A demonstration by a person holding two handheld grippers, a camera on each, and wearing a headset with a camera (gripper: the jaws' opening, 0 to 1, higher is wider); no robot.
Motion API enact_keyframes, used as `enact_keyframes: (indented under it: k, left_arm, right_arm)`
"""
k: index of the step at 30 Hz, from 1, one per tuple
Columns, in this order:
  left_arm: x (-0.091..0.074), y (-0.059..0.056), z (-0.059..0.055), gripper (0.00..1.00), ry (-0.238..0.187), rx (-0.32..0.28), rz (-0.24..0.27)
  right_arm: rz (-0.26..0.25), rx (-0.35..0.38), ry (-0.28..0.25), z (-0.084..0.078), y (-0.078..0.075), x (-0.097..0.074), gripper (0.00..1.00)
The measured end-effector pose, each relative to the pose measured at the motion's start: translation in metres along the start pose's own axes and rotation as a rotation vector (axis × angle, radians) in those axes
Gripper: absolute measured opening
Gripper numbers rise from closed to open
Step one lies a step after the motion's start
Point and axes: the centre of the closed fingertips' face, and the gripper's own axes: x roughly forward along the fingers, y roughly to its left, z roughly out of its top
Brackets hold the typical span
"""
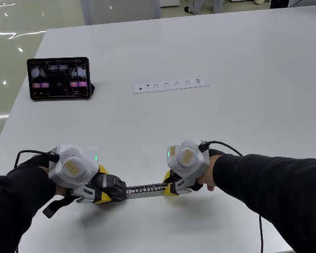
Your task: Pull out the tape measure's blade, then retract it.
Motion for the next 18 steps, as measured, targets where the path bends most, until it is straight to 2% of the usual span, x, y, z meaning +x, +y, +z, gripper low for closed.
enact_keyframes:
  k: [18]
  left_arm:
    - [0.001, 0.000, 0.002, 0.32, -0.008, 0.005, -0.008]
  right_arm:
    - [-0.002, 0.001, 0.003, -0.013, 0.000, -0.009, 0.10]
